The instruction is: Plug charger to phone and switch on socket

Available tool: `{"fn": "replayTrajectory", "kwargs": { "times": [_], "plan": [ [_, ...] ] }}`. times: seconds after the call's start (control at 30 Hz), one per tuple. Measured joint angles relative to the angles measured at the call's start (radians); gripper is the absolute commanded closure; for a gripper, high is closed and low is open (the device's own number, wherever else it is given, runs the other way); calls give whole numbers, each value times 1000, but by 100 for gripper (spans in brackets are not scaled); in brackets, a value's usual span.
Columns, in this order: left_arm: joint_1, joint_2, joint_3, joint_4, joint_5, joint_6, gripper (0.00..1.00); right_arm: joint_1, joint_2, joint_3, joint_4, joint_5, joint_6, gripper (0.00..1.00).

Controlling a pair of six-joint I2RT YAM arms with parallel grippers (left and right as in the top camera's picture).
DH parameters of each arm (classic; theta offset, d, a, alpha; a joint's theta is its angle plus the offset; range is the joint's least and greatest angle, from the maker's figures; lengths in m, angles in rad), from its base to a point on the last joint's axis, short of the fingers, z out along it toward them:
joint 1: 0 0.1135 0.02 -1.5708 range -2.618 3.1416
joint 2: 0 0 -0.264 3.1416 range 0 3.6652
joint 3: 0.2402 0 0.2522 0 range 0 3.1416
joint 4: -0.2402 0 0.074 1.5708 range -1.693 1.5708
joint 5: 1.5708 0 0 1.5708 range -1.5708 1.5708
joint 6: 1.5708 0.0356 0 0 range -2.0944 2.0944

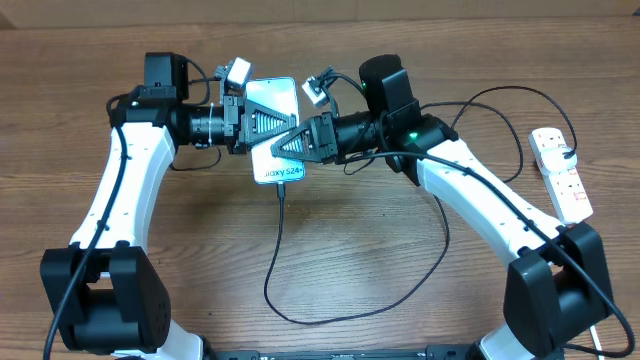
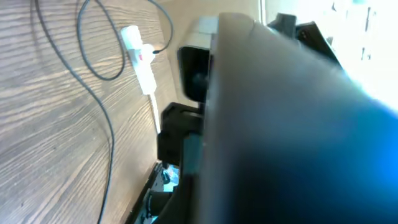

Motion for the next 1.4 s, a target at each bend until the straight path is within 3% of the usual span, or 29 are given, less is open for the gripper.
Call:
{"fn": "replayTrajectory", "kwargs": {
  "times": [0.03, 0.07, 0.1, 0.13, 0.23, 0.43, 0.5, 0.83, 1.17, 1.4],
  "plan": [
    [0, 0, 0, -2, 5, -3, 81, -1, 0, 0, 2, -4, 0, 96],
    [0, 0, 0, -6, 6, -7, 65, 1, 0, 1, 2, -1, -3, 96],
    [0, 0, 0, -12, -4, -15, 60, 2, 0, 1, 1, 3, -12, 96],
    [0, 0, 0, -13, -9, -18, 48, 3, 0, 1, -3, 19, -19, 96],
    [0, 0, 0, -14, -23, -39, 31, 3, 0, 0, -16, 58, -25, 96],
    [6, -1, 0, -17, -114, -56, 24, -7, 0, 1, -98, 118, -35, 96],
    [19, -1, 0, -16, -171, -64, 14, -24, 0, -1, -189, 168, -48, 96],
    [58, -1, 0, -47, -502, -76, 0, -36, 42, 0, -483, 511, -149, 96],
    [58, -1, 0, -100, -1002, -75, 0, -36, 203, 0, -493, 647, -160, 96],
    [58, -1, 0, -100, -1173, -75, 0, -26, 295, 8, -465, 613, -159, 96]
  ]
}}
